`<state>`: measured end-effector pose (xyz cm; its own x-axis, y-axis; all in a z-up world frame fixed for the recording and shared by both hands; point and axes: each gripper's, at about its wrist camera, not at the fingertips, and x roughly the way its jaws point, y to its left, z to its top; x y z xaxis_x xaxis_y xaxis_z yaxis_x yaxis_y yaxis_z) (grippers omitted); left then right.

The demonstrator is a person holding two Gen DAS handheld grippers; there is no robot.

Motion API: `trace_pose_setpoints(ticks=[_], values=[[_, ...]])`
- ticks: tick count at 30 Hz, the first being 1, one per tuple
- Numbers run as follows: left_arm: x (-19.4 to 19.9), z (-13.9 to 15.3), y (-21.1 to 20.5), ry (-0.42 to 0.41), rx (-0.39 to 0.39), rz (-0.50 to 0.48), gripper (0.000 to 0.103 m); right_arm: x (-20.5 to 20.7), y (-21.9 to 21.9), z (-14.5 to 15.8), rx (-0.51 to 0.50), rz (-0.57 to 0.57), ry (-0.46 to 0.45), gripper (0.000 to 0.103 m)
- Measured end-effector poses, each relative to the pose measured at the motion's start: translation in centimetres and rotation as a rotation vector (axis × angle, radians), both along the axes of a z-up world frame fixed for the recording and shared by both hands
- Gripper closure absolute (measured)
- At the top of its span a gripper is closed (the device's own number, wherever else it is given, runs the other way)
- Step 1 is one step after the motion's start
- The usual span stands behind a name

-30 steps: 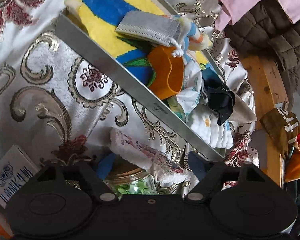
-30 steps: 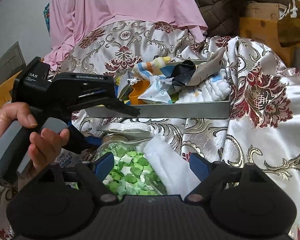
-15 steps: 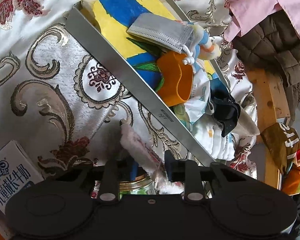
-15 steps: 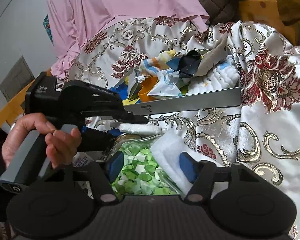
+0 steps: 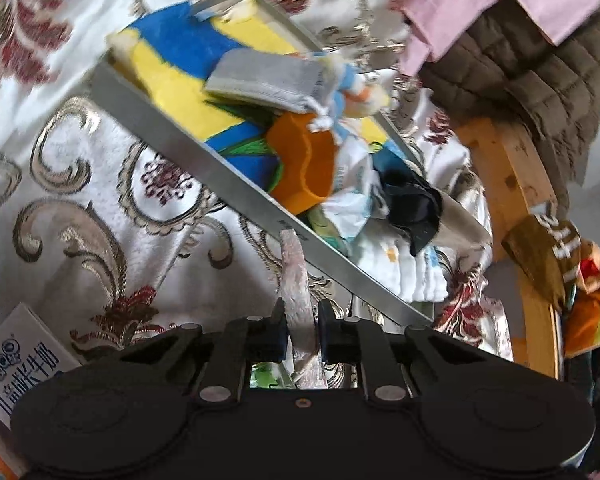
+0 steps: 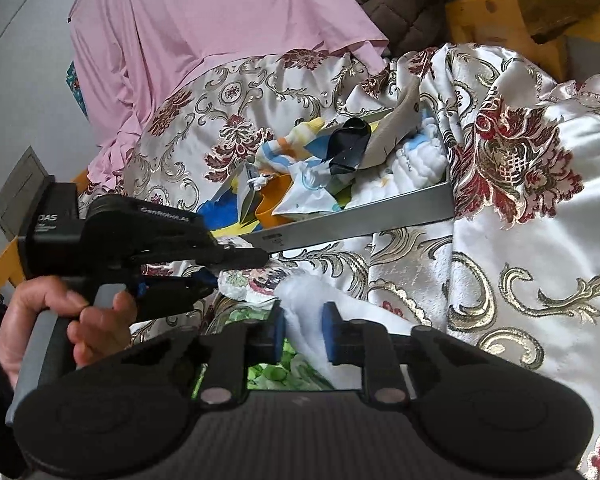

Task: Organize soft objects
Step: 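Close the left tool on the pink-and-white strip while the right tool grasps the white cloth, then lift and carry the pink-and-white strip and white cloth over the painted tray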

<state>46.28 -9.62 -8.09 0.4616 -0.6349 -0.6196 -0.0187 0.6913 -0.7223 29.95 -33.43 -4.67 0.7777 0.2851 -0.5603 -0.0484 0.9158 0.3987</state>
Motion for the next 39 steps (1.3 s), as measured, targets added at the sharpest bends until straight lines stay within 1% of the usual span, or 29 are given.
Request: trace_pose_setpoints(ticks=[2, 4, 9, 13, 18, 25, 30, 34, 37, 39], values=[[-0.5, 0.6, -0.2, -0.037, 0.027, -0.013, 0.089, -0.1, 0.1, 0.1, -0.015, -0.002, -0.003, 0.094], [-1.1, 1.2, -0.5, -0.070, 0.055, -0.022, 0.089, -0.2, 0.2, 0.3, -0.027, -0.003, -0.003, 0.096], [-3.4, 3.2, -1.4, -0.187, 0.157, -0.046, 0.090, -0.8, 0.6, 0.7, -0.034, 0.013, -0.010, 0.098], [-5.9, 5.0, -1.8, -0.286, 0.230, -0.070, 0.090, -1.5, 0.7, 1.6, -0.020, 0.025, -0.045, 0.098], [-8.9, 6.7, -2.3, -0.352, 0.292, -0.105, 0.090, -2.8, 0.5, 3.0, 0.002, 0.028, -0.098, 0.098], [-13.8, 9.5, -1.9, -0.407, 0.332, -0.105, 0.090, -5.6, 0.0, 5.1, 0.045, 0.029, -0.177, 0.098], [-17.8, 12.4, -1.6, -0.448, 0.344, -0.082, 0.090, -9.1, -0.8, 7.3, 0.097, 0.011, -0.260, 0.098], [-21.9, 14.8, -1.6, -0.499, 0.356, -0.074, 0.090, -12.2, -1.4, 9.5, 0.133, -0.016, -0.339, 0.098], [-25.0, 16.2, -1.6, -0.523, 0.346, -0.058, 0.090, -14.5, -1.6, 10.9, 0.144, -0.024, -0.391, 0.098], [-26.9, 16.8, -1.4, -0.513, 0.324, -0.034, 0.090, -16.0, -1.5, 11.4, 0.137, -0.026, -0.416, 0.098]])
